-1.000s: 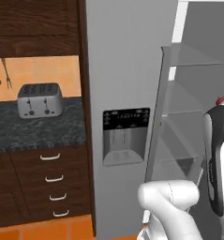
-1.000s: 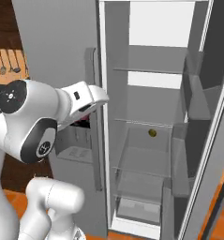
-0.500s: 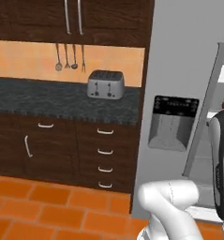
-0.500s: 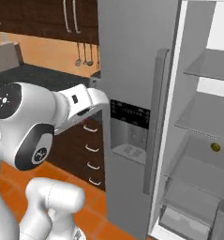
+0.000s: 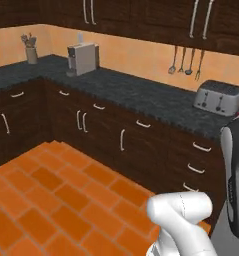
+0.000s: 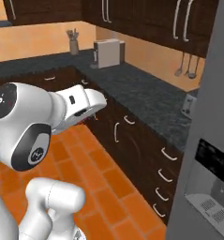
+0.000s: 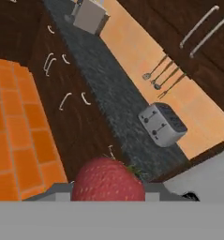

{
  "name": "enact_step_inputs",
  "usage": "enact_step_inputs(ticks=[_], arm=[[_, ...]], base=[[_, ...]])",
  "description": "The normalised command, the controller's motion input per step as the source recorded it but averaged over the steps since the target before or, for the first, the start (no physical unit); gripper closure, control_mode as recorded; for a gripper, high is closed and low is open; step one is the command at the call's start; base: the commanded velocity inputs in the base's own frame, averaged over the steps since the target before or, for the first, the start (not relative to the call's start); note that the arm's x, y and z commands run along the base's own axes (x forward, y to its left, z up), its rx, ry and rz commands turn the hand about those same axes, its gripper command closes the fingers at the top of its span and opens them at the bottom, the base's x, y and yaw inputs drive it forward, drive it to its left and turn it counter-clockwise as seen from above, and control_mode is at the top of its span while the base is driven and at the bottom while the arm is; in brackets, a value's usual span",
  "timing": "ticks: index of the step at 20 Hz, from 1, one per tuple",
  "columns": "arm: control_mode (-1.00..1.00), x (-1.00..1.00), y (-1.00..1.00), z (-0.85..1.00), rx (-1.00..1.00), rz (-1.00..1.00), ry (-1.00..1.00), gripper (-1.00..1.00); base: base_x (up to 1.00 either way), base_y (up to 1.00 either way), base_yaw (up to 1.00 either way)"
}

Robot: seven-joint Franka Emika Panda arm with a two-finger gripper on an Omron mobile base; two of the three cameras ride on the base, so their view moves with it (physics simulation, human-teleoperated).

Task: Take the strawberry from the fridge and place it on top of the pancake, located on the dining counter.

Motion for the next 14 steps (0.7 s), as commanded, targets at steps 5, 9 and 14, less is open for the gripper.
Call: enact_step_inputs(ticks=[5,9,14], arm=[[1.00,0.00,0.00,0.00,0.00,0.00,0.00,1.00],[1.00,0.00,0.00,0.00,0.00,0.00,0.00,1.00],[1.00,0.00,0.00,0.00,0.00,0.00,0.00,1.00]], base=[[-0.57,0.17,0.88],[-0.40,0.00,0.87],[-0.16,0.00,0.80]])
